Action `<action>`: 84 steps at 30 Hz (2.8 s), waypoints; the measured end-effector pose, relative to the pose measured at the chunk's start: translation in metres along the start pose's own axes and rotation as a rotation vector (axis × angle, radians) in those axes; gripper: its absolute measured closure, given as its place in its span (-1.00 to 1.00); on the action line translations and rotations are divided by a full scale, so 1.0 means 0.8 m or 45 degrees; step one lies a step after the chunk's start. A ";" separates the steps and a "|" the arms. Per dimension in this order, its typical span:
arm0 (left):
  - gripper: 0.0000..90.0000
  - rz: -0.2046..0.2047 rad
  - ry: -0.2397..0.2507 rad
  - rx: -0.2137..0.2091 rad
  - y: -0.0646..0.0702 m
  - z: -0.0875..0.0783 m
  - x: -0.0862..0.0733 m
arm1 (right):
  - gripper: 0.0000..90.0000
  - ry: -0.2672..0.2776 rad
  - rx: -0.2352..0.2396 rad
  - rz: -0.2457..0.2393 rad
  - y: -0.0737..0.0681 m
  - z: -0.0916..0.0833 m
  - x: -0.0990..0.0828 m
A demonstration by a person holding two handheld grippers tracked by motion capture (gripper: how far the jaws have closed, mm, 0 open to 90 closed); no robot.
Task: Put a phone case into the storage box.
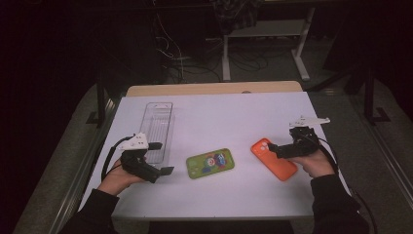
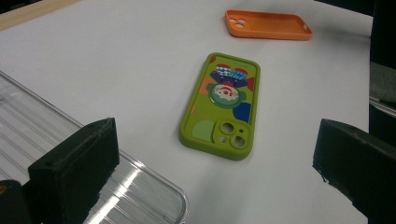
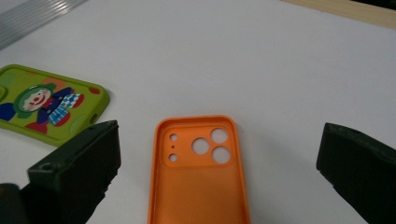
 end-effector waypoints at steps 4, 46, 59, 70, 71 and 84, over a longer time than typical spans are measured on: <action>-1.00 0.010 0.001 -0.004 0.000 0.001 0.000 | -1.00 -0.017 0.010 -0.004 -0.003 0.003 -0.008; -1.00 0.019 0.001 -0.006 0.000 0.002 0.000 | -0.89 -0.318 -0.028 -0.040 -0.002 0.054 -0.076; -1.00 0.020 -0.005 0.000 -0.001 0.002 -0.001 | -0.68 -0.323 -0.060 -0.097 -0.003 0.053 -0.076; -1.00 0.014 -0.001 -0.010 0.000 0.001 0.005 | -0.66 -0.328 -0.038 -0.083 -0.003 0.051 -0.073; -1.00 0.024 0.003 -0.011 0.000 0.002 0.006 | -0.66 -0.335 -0.035 -0.085 -0.004 0.050 -0.071; -1.00 0.053 0.007 -0.050 0.000 0.010 0.036 | -0.66 -0.297 0.065 -0.147 -0.019 0.027 -0.028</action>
Point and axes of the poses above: each handheld gripper's, and its own axes: z roughly forward along the jaws, x roughly out of its top, y roughly to its right, the point moved 8 cm from there along z, roughly forward along the jaws, and after that the axes turned 8 degrees about z, right-handed, at the moved point
